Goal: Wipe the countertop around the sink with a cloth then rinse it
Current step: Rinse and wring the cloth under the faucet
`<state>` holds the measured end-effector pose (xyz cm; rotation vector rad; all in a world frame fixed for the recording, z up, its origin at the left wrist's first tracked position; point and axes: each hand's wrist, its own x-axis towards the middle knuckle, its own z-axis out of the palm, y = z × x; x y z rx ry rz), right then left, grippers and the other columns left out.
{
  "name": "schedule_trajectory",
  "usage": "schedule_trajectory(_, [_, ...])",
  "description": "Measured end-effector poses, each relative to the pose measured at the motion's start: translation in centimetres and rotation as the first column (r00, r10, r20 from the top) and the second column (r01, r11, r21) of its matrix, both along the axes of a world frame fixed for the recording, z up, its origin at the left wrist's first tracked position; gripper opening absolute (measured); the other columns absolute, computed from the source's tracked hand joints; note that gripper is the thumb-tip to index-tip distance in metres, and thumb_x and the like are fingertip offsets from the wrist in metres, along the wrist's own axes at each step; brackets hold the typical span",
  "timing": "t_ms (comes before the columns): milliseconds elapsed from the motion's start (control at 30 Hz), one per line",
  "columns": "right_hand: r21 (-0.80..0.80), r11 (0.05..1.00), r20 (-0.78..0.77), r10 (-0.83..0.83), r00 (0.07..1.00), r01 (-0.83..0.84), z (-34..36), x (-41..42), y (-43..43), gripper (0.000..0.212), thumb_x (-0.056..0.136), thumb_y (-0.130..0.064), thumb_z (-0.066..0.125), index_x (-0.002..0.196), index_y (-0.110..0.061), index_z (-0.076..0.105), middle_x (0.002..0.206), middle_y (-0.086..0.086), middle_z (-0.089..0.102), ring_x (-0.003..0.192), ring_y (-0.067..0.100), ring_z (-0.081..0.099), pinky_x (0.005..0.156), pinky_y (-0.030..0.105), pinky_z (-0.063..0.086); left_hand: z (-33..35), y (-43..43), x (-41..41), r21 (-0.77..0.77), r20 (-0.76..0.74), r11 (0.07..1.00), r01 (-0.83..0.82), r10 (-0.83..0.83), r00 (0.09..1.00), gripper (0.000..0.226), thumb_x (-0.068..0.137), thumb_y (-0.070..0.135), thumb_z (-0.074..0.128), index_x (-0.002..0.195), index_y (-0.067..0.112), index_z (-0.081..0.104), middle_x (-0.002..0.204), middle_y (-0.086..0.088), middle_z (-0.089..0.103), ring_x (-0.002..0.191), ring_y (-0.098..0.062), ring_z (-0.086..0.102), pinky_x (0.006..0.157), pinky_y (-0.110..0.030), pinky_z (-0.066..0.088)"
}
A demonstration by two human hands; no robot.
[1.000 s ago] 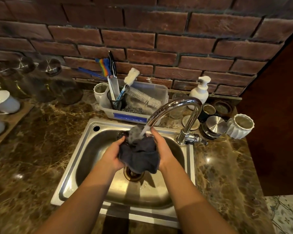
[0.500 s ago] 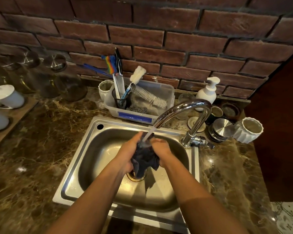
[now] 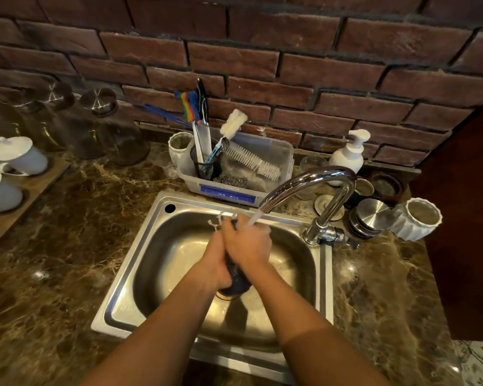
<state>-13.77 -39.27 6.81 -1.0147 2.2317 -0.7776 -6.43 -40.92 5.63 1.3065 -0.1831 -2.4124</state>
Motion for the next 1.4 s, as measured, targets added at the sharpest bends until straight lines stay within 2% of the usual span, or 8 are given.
schedule_trajectory(167, [0.145, 0.972, 0.474, -0.232, 0.85, 0.184, -3.7, -2.1, -0.7, 0.029, 0.083, -0.042, 0.077, 0.105, -0.024, 0.072, 0.106, 0.004, 0.074, 0.102, 0.024, 0.07, 0.095, 0.039, 0.057, 0.7, 0.6, 0.5, -0.031, 0.126, 0.994, 0.107, -0.102, 0.987, 0.046, 0.084, 0.047, 0.069, 0.105, 0.007, 0.077, 0.092, -0.019, 0.072, 0.082, -0.034, 0.071, 0.079, -0.043, 0.059])
schedule_trajectory(400, [0.105, 0.988, 0.978, -0.123, 0.169, 0.109, -3.2, -2.2, 4.6, 0.054, 0.089, -0.052, 0.068, 0.126, -0.012, 0.065, 0.108, 0.017, 0.073, 0.085, 0.028, 0.072, 0.069, 0.041, 0.062, 0.5, -2.6, 1.5, -0.134, -0.087, 0.991, -0.027, 0.015, 0.996, 0.043, 0.074, 0.022, 0.083, 0.106, 0.001, 0.063, 0.1, -0.02, 0.064, 0.089, -0.03, 0.064, 0.098, -0.042, 0.05])
schedule_trajectory(500, [0.033, 0.996, 0.896, -0.066, 0.439, 0.083, -0.8, -3.3, 4.7, 0.033, 0.094, -0.037, 0.067, 0.12, -0.017, 0.063, 0.093, 0.012, 0.069, 0.051, 0.014, 0.054, 0.038, 0.02, 0.034, 0.0, -3.3, 2.3, -0.15, 0.005, 0.982, 0.112, -0.112, 0.994, 0.036, 0.083, 0.024, 0.074, 0.109, 0.0, 0.068, 0.106, -0.022, 0.068, 0.097, -0.033, 0.065, 0.101, -0.05, 0.048])
schedule_trajectory(600, [-0.109, 0.992, 0.569, 0.113, 0.815, -0.062, 0.8, -3.3, 3.6, 0.005, 0.095, -0.029, 0.066, 0.099, -0.027, 0.068, 0.093, 0.002, 0.071, 0.07, 0.012, 0.064, 0.057, 0.025, 0.049, -0.6, -3.3, 2.8, -0.118, 0.192, 0.978, 0.175, -0.15, 0.97, 0.029, 0.083, 0.024, 0.069, 0.104, 0.004, 0.071, 0.102, -0.02, 0.07, 0.094, -0.031, 0.065, 0.092, -0.043, 0.052])
schedule_trajectory(800, [-0.178, 0.865, -0.19, 0.438, 0.879, -0.469, -0.6, 2.8, 1.4, 0.037, 0.089, -0.06, 0.049, 0.096, -0.026, 0.062, 0.095, -0.006, 0.056, 0.095, 0.015, 0.048, 0.085, 0.033, 0.043, -2.1, -1.4, 1.7, -0.253, 0.207, 0.966, -0.046, 0.1, 0.973, 0.035, 0.109, 0.019, 0.025, 0.084, 0.009, 0.048, 0.083, -0.012, 0.061, 0.047, 0.001, 0.058, 0.055, -0.013, 0.052])
schedule_trajectory(1167, [0.187, 0.98, 0.499, -0.153, 0.853, 0.067, -5.0, -2.5, 1.4, 0.018, 0.099, -0.041, 0.053, 0.097, -0.033, 0.069, 0.112, 0.006, 0.071, 0.1, 0.025, 0.067, 0.095, 0.046, 0.056, -1.7, -1.2, 0.9, -0.189, 0.319, 0.972, 0.137, -0.071, 0.945, 0.042, 0.084, 0.035, 0.076, 0.117, 0.01, 0.069, 0.108, -0.018, 0.074, 0.098, -0.032, 0.071, 0.071, -0.04, 0.057])
schedule_trajectory(1300, [0.042, 0.995, 0.789, -0.089, 0.608, 0.091, -3.1, -2.5, 4.9, 0.023, 0.096, -0.018, 0.065, 0.111, -0.035, 0.07, 0.115, 0.004, 0.072, 0.101, 0.024, 0.072, 0.093, 0.047, 0.059, -1.6, -2.2, 1.7, -0.133, 0.108, 0.987, -0.095, 0.11, 0.988, 0.049, 0.08, 0.019, 0.075, 0.124, 0.001, 0.062, 0.1, -0.022, 0.072, 0.081, -0.033, 0.074, 0.074, -0.044, 0.059])
schedule_trajectory(1400, [-0.184, 0.977, 0.549, 0.194, 0.813, -0.108, -0.8, -2.1, 6.2, 0.05, 0.092, 0.002, 0.06, 0.112, -0.043, 0.07, 0.114, -0.016, 0.066, 0.108, 0.013, 0.065, 0.096, 0.035, 0.056, -1.8, -3.5, 1.6, -0.132, 0.158, 0.986, -0.098, 0.119, 0.98, 0.033, 0.091, 0.033, 0.064, 0.106, 0.004, 0.072, 0.092, -0.017, 0.075, 0.079, -0.031, 0.073, 0.078, -0.043, 0.057])
